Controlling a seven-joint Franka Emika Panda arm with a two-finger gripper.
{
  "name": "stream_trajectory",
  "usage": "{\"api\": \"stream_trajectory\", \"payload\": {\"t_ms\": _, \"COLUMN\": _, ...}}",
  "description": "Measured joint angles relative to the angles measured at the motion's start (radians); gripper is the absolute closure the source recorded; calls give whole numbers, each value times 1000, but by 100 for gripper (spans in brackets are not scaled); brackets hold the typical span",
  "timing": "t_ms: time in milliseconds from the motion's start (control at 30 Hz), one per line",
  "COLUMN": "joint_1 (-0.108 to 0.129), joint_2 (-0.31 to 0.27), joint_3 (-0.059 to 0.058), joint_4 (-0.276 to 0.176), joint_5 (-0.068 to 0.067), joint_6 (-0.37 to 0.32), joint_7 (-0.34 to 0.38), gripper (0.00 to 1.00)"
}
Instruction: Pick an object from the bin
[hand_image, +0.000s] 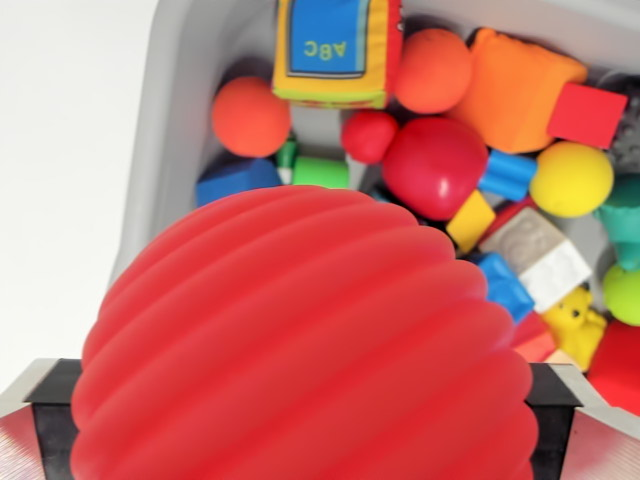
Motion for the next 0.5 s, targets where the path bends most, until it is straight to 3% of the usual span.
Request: {"api": "stream_trajectory", "payload": {"t_ms": 500, "joint_1": 0, "joint_2": -1, "joint_3": -1, "joint_4": 14, "joint_5": 0, "joint_6": -16, "joint_7": 0, "gripper": 100}}
